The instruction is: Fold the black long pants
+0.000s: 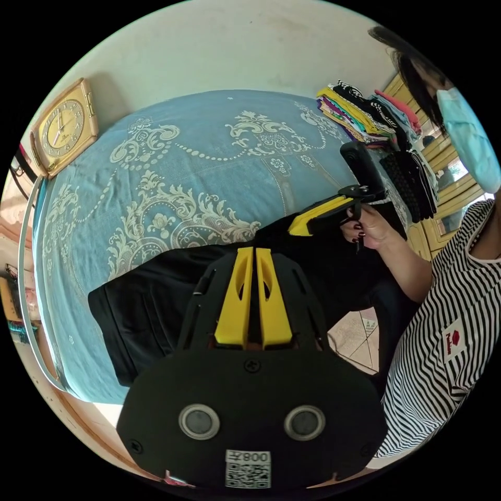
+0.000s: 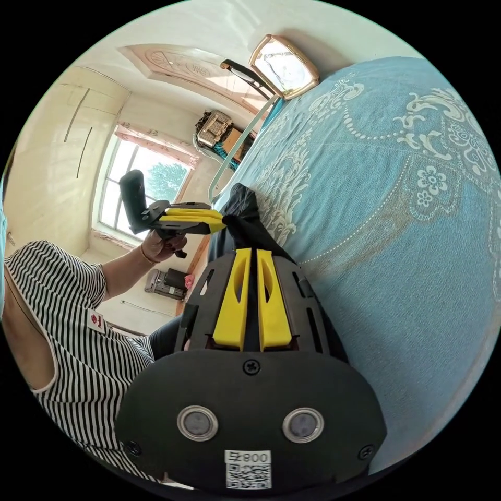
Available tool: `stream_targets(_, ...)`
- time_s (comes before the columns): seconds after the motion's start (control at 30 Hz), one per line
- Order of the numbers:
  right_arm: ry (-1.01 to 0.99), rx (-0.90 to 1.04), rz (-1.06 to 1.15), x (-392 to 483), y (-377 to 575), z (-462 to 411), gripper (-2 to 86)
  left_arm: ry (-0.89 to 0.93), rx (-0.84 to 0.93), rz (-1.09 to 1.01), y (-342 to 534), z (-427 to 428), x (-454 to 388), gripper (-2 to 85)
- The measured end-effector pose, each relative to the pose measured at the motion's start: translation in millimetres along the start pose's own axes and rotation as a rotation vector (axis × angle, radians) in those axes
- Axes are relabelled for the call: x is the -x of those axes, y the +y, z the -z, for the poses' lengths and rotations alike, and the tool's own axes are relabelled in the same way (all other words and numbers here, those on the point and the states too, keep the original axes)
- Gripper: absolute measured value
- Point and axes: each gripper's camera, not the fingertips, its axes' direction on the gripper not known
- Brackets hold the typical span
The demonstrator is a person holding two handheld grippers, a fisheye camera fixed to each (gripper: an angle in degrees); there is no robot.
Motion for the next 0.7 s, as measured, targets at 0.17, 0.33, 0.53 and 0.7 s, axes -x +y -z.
stream_targets(0.17,0.175,-0.062,0.002,0,-4,-2,0.5,-0.03,-0.045,-0.023,-4,2,1,0.7)
stream_targets(0.33,0.307,-0.135,0.0,0,0,7,0.2,-0.048,-0.075,-0.025,-11,-8,7,0.6)
stream_targets(0.53,0.35,-0.209,-0.051,-12,2,10,0.0,-0.083,-0.076,-0.022,-14,-24,15,0.5)
stream_targets(0.7,0.29,-0.257,0.017,-9,2,12,0.0,-0.1,-0.05,-0.023,-14,-42,22,0.5)
